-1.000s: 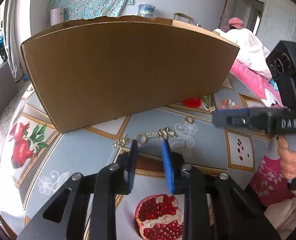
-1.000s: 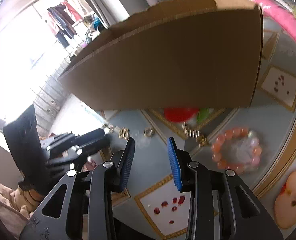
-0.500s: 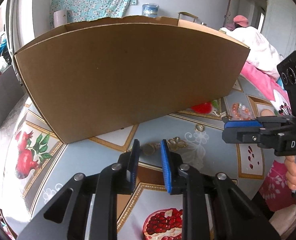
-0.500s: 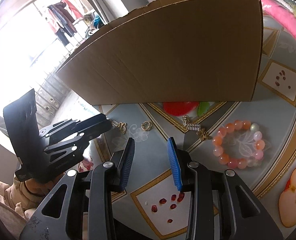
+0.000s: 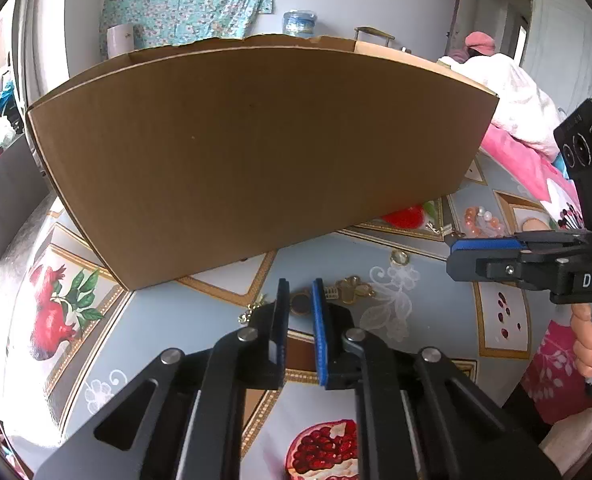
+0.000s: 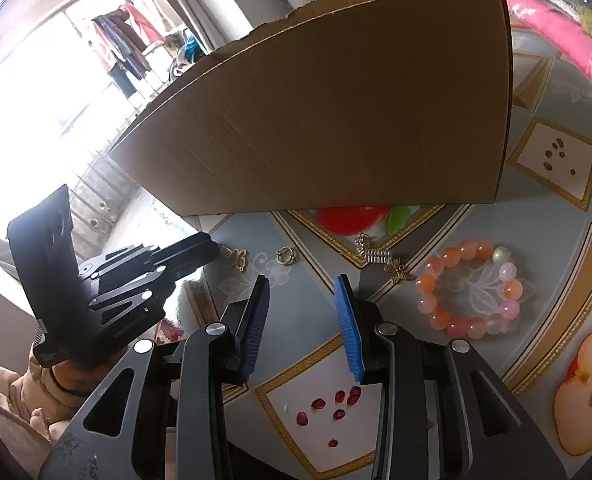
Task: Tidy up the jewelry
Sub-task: 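Move the open right gripper down to the small gold ring, then close the right gripper on the gold ring, then carry the gold ring over the box and open the right gripper, then move the right gripper back to the items beside the box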
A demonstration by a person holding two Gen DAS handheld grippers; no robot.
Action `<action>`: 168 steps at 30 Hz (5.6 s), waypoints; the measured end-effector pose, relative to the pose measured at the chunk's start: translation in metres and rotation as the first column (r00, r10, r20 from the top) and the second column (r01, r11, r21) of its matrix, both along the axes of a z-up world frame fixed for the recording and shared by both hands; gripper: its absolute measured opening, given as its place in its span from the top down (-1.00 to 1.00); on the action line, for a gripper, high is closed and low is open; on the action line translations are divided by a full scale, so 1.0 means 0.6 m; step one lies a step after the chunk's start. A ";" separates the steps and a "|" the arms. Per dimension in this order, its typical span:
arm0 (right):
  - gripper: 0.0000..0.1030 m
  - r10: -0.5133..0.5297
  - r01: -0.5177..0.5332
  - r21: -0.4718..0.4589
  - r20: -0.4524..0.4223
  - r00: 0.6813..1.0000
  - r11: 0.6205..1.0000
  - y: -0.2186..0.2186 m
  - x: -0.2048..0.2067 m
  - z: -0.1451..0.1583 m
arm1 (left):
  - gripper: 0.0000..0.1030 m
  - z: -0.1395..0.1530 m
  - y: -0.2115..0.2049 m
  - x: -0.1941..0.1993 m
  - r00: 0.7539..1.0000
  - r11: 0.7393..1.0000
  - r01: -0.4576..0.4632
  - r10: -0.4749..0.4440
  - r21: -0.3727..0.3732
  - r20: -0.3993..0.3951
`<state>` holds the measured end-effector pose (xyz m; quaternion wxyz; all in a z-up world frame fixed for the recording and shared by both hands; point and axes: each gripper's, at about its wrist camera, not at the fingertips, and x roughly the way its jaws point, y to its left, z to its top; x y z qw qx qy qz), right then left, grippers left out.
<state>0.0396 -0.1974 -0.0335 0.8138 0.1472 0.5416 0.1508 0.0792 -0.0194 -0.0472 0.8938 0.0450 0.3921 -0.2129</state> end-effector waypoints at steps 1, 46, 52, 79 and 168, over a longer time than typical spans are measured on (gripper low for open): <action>0.34 0.002 -0.002 -0.007 0.002 1.000 1.000 0.001 0.000 0.001 | 0.79 0.000 0.000 -0.001 1.000 1.000 0.001 -0.001 0.000 -0.001; 0.76 0.235 -0.181 -0.364 0.110 0.966 0.914 0.134 0.023 -0.017 | 0.79 0.002 0.004 -0.031 0.999 0.999 0.041 -0.041 0.001 -0.010; 0.87 0.213 -0.163 -0.345 0.112 0.971 0.924 0.119 0.029 -0.019 | 0.79 0.004 0.002 -0.030 0.999 0.999 0.042 -0.042 -0.003 -0.009; 0.61 0.168 -0.125 -0.324 0.107 0.980 0.938 0.079 0.039 -0.028 | 0.79 0.002 0.006 -0.031 0.999 0.999 0.044 -0.044 -0.010 -0.004; 0.21 0.007 0.023 -0.104 0.273 0.962 0.994 -0.053 0.241 0.133 | 0.36 0.171 0.004 0.234 0.989 0.938 -0.090 0.046 -0.335 -0.138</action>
